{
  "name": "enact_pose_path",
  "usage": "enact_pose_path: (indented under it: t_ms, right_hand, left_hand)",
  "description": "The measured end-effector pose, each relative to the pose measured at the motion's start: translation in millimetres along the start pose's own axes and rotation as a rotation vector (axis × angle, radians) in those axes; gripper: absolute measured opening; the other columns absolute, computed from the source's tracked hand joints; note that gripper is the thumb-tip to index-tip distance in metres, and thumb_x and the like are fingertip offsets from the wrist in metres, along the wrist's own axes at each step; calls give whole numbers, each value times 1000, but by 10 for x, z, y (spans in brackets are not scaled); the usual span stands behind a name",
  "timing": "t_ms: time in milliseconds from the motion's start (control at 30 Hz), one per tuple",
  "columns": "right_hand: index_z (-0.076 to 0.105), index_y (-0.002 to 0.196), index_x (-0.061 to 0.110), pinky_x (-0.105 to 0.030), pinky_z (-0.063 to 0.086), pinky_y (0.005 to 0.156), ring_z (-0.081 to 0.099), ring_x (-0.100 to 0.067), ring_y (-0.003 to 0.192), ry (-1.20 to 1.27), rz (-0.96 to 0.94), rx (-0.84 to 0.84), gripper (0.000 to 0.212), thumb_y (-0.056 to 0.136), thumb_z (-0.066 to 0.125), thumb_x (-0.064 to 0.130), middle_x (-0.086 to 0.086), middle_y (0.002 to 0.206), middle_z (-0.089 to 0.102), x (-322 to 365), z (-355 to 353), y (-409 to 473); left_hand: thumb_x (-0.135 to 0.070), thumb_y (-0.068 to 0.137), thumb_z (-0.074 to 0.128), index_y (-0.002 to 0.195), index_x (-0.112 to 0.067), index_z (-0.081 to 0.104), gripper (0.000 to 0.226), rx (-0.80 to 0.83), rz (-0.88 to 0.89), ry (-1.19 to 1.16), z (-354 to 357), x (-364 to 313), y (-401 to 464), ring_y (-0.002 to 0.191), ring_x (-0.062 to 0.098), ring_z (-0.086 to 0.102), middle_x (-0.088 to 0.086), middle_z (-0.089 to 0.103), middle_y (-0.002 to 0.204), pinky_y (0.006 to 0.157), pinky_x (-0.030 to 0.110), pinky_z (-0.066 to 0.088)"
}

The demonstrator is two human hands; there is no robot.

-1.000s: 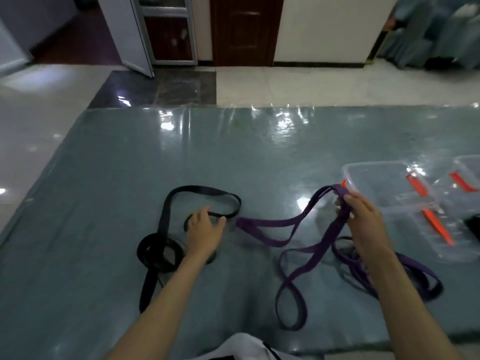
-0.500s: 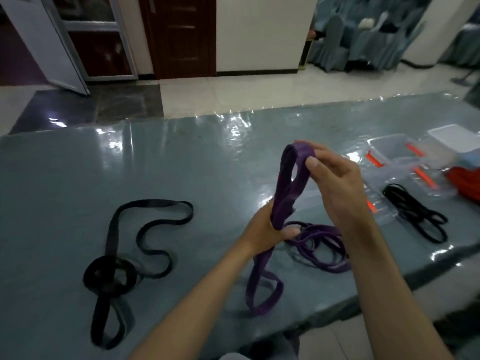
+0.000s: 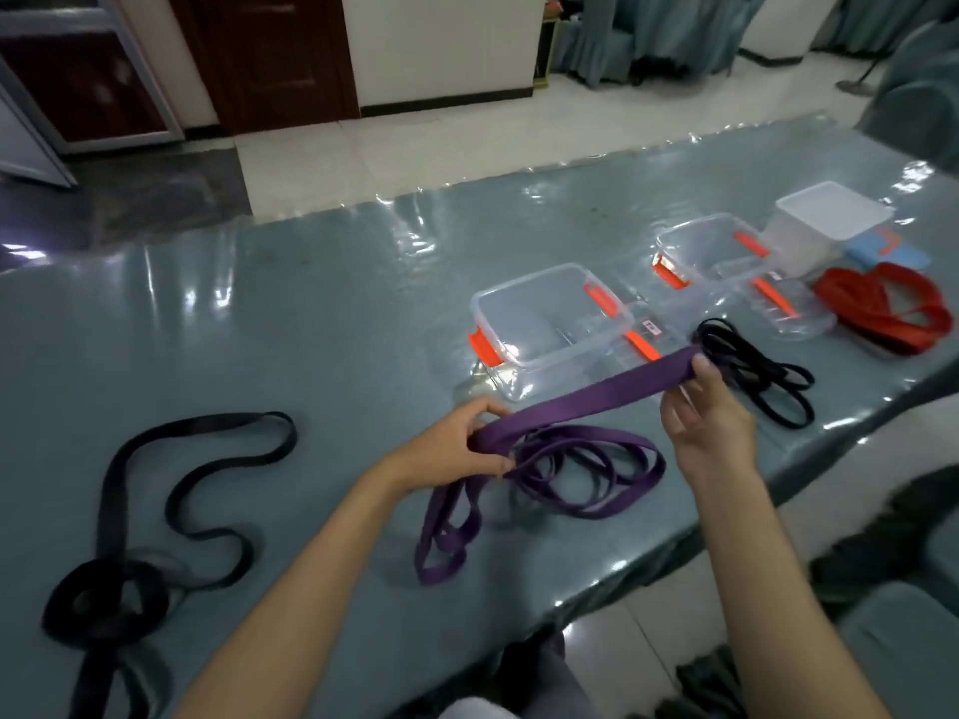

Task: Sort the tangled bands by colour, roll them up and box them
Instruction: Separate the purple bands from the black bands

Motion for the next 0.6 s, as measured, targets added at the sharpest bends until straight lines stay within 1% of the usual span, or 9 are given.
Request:
enact_pose_path:
  t_ms: [67, 133, 200, 267, 367, 433, 500, 533, 600]
  right_hand:
    - [69, 93, 15, -21, 53, 57, 66, -10, 64, -43, 83, -84, 12, 92, 79, 23, 5, 68, 73, -111, -283, 232]
    - [63, 85, 16, -20, 50, 50, 55, -8, 47, -169, 196, -94, 20, 93, 78, 27, 5, 54, 60, -261, -548, 431]
    - [63, 90, 16, -26, 55, 63, 66, -15, 60, -384, 327, -19, 24, 94, 77, 35, -4, 67, 63, -408, -768, 576]
    - [62, 101, 16, -31, 55, 73, 70, -19, 84, -683, 380, 131, 26, 94, 75, 38, -13, 96, 70, -491, -872, 680]
    - [61, 120, 21, -36, 50, 90, 61, -20, 113, -989, 109, 264, 31, 95, 77, 29, -9, 134, 62, -347, -756, 813]
    - [61, 131, 33, -29, 44, 106, 52, -9, 136, -890, -140, 372, 37, 97, 70, 46, 11, 144, 58, -78, -492, 797]
    - [58, 140, 39, -13, 41, 106, 47, 2, 140, -701, -251, 580, 52, 95, 60, 65, 24, 146, 55, 175, -164, 672]
    - [55, 144, 36, -12, 41, 107, 48, 0, 141, -654, -259, 695, 59, 94, 59, 68, 21, 148, 55, 239, -20, 604]
    - [50, 147, 30, -25, 47, 109, 56, -15, 137, -670, -252, 873, 70, 89, 72, 61, 7, 146, 59, 249, 149, 509]
  left_hand:
    - [-6, 90, 82, 124, -24, 61, 43, 2, 5, 89, 17, -248, 117, 90, 14, 75, 1, 80, 105, 87, 26, 57]
    - [-7, 90, 82, 122, -24, 64, 41, -59, 17, 132, 87, -520, 266, 88, 14, 75, 3, 81, 105, 86, 27, 57]
    - [-8, 89, 82, 121, -27, 64, 41, -105, 29, 110, 185, -771, 434, 82, 16, 76, 4, 81, 98, 80, 26, 59]
    - [-8, 89, 80, 124, -28, 62, 44, -108, 47, 101, 288, -991, 616, 80, 23, 76, 6, 81, 96, 81, 32, 62]
    - [-9, 89, 79, 121, -30, 65, 41, -58, 49, 203, 461, -1228, 882, 90, 34, 77, 6, 81, 95, 92, 44, 62]
    - [-8, 89, 77, 117, -27, 69, 35, -31, 50, 250, 596, -1320, 1037, 92, 31, 77, 5, 80, 97, 92, 48, 63]
    - [-6, 91, 76, 118, -24, 69, 33, -34, 47, 241, 720, -1400, 1163, 92, 30, 77, 7, 80, 100, 91, 47, 64]
    - [-4, 92, 76, 120, -21, 68, 34, -49, 55, 208, 770, -1446, 1215, 90, 28, 77, 8, 80, 100, 90, 44, 64]
    - [-1, 93, 76, 122, -15, 67, 33, -107, 73, 67, 824, -1534, 1310, 87, 22, 76, 13, 80, 103, 87, 36, 64]
Point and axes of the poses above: each hand's wrist, its own y-axis towards the middle knuckle, its own z-axis out of the palm, x = y × z, the point moved 4 cm from there along y, towards the middle knuckle
